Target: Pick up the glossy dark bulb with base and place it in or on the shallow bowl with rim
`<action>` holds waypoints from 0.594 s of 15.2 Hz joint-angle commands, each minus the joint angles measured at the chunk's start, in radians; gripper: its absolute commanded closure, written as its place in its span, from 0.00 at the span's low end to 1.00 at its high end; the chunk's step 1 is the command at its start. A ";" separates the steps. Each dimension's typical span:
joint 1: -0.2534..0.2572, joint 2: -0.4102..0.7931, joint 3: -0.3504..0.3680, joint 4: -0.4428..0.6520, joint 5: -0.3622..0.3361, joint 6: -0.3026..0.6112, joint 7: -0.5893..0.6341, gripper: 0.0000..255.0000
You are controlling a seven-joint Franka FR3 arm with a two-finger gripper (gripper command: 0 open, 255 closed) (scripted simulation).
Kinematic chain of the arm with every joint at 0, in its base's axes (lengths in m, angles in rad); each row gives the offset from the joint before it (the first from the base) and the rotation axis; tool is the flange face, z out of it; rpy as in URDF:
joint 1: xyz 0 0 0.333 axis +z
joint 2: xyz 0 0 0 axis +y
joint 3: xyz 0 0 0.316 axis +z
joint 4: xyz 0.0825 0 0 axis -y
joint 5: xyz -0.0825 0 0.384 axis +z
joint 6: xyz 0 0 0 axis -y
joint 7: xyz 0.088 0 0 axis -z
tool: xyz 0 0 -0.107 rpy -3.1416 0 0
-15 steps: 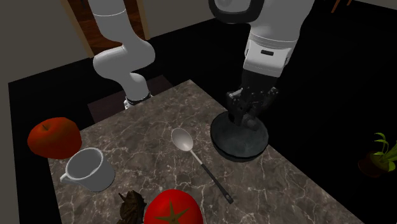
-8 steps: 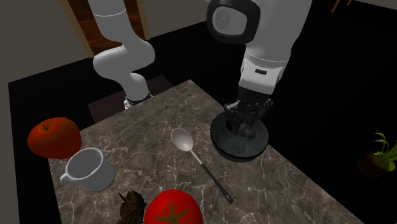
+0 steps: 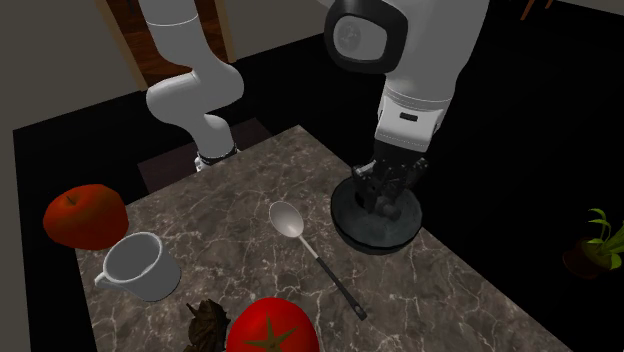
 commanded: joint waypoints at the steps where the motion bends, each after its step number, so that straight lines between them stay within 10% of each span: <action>1: 0.000 0.000 0.000 0.000 0.000 0.000 0.000 0.00; 9: 0.007 -0.013 0.007 0.085 0.010 -0.097 -0.007 0.00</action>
